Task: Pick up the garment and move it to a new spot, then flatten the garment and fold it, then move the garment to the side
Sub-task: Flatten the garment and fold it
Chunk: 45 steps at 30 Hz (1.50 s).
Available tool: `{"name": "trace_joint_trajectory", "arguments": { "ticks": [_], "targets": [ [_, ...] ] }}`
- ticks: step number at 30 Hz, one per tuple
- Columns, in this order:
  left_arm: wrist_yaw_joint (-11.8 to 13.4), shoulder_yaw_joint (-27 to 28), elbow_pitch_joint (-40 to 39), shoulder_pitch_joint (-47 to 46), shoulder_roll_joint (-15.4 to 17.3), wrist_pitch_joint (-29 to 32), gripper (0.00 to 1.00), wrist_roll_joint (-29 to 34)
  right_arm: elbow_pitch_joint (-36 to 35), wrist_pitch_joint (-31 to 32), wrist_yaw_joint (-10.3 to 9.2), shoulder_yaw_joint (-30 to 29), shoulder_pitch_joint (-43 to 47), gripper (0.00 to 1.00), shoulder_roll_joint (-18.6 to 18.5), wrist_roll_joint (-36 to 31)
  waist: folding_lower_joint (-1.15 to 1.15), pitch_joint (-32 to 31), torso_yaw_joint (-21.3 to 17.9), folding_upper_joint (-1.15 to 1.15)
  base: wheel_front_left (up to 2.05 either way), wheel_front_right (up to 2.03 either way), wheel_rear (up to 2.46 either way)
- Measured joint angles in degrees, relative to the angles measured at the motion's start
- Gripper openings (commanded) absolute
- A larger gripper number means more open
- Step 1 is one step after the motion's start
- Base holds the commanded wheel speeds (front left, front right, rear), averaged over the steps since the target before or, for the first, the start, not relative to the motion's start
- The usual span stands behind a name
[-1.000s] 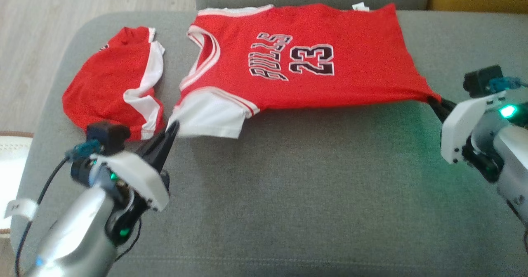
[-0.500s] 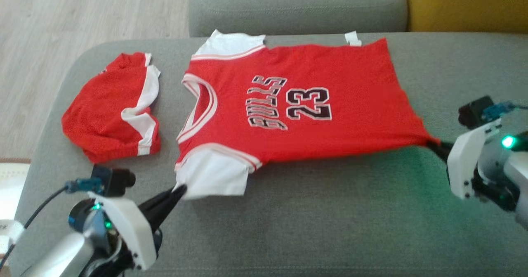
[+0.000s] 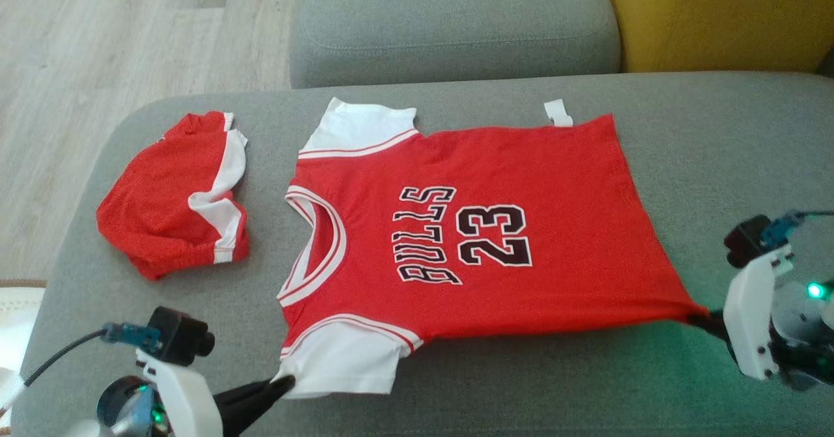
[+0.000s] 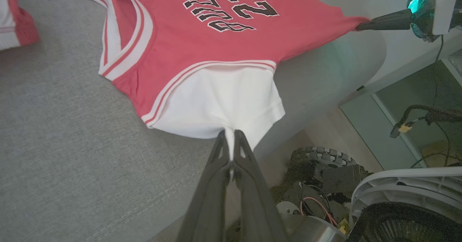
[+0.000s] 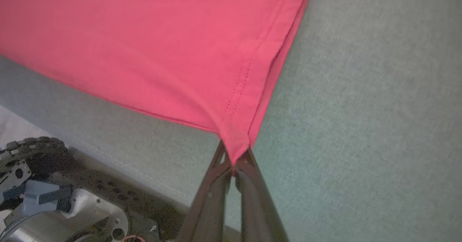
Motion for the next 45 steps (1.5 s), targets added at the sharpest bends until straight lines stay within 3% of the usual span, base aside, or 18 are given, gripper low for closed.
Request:
{"name": "trace_joint_trajectory", "arguments": {
  "ticks": [8,18,25,32,45],
  "targets": [
    [0.99,0.07,-4.44,2.22,2.47,2.3,0.0,-2.3,-5.13,5.78,0.0,0.04,2.12,0.0,-4.48,3.52,0.0,-0.57,0.08,0.0,0.0,0.0,0.0],
    [2.24,0.81,-4.61,-0.74,2.99,1.91,0.0,0.44,-6.24,7.98,0.0,-2.93,2.53,0.0,-4.2,2.57,0.0,1.11,-0.51,0.0,0.0,0.0,0.0],
    [1.65,1.01,-1.98,-8.26,1.8,3.22,0.0,2.09,-4.99,10.03,0.0,-5.61,-1.49,0.0,-1.12,1.04,0.0,2.89,-1.17,0.0,0.0,0.0,0.0],
    [0.42,0.36,3.66,-17.23,-1.67,5.6,0.0,2.44,-0.45,10.95,0.0,-7.84,-5.2,0.0,1.88,-2.29,0.0,5.64,-1.47,0.0,0.0,0.0,0.0],
    [-0.37,-5.95,15.36,-31.11,-6.59,4.99,0.0,5.04,5.68,10.36,0.0,-9.22,-9.27,0.0,7.45,-6.12,0.0,11.35,-1.99,0.0,0.0,0.0,0.0]
  ]
}}
